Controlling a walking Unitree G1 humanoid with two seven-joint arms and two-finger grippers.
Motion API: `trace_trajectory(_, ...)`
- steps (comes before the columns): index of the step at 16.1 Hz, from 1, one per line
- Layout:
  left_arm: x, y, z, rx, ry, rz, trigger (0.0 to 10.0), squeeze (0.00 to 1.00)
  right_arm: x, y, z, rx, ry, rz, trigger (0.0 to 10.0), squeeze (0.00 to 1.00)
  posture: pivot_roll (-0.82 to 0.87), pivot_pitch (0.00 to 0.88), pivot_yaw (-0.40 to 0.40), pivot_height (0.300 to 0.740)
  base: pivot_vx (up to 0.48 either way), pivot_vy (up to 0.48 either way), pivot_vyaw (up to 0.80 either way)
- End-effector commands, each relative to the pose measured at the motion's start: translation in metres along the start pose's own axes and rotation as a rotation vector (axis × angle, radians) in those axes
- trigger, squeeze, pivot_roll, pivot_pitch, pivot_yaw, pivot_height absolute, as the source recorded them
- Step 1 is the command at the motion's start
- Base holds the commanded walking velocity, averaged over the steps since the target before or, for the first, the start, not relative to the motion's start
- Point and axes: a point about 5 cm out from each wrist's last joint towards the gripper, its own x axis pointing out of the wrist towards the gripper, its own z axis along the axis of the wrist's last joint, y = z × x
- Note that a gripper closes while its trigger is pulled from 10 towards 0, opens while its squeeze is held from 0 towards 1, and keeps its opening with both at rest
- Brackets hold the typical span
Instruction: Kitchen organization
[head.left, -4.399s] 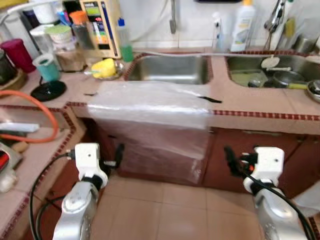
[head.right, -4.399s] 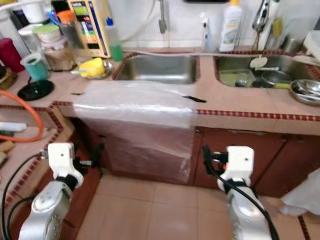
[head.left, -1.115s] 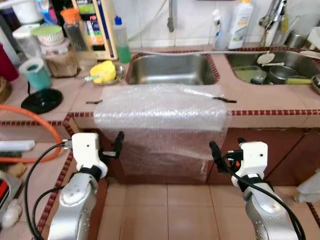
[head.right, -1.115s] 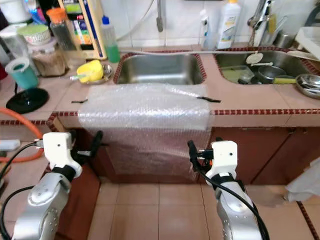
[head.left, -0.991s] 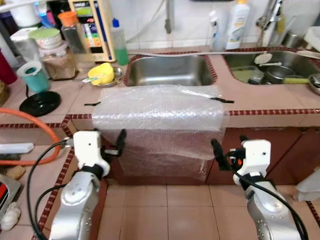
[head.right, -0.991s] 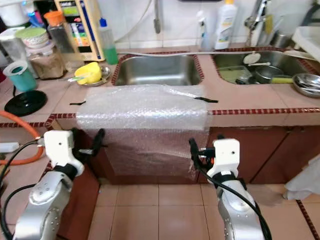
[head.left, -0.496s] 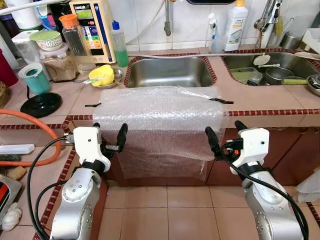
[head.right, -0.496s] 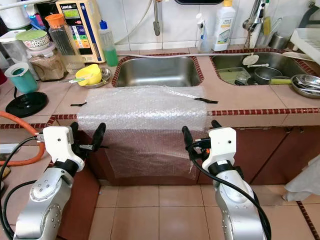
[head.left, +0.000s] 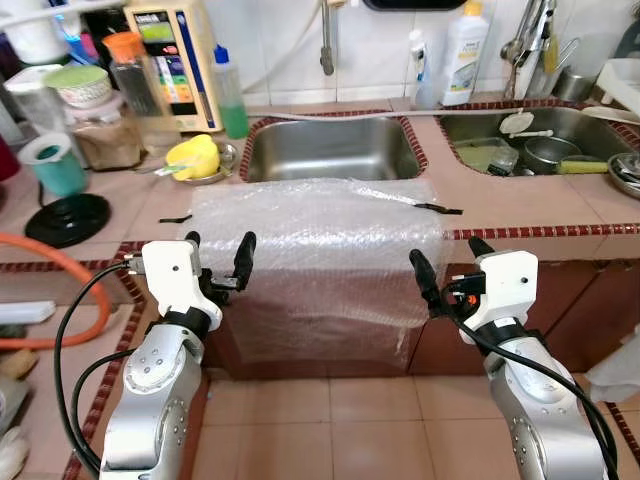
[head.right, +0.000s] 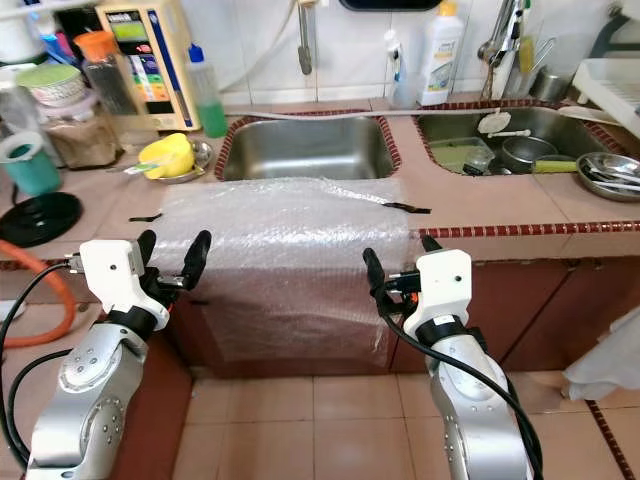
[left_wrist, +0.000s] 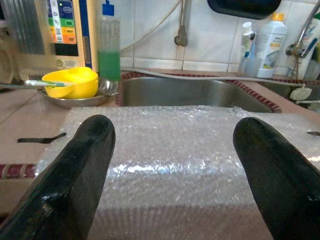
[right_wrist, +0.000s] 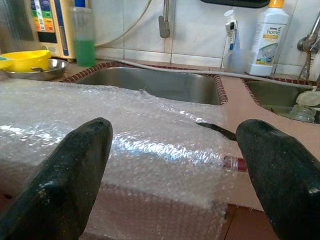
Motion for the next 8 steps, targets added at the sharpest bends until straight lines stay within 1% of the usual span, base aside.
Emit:
trace_trajectory(1, 0.0012, -0.0009, 0.0028, 0.005, -0.008, -0.003, 10.0, 0.00, 0.0005, -0.0012, 0.0050, -0.010, -0.018, -0.001, 10.0, 0.00, 0.03, 0.000, 0.063, 0.740, 0.341, 0.000, 0.00)
trace_trajectory(8, 0.0000, -0.0009, 0.0004, 0.001, 0.003, 0.000, 10.0, 0.00, 0.0014, -0.0005, 0.0055, -0.009, -0.020, 0.002, 10.0, 0.00, 0.03, 0.000, 0.066, 0.740, 0.349, 0.000, 0.00)
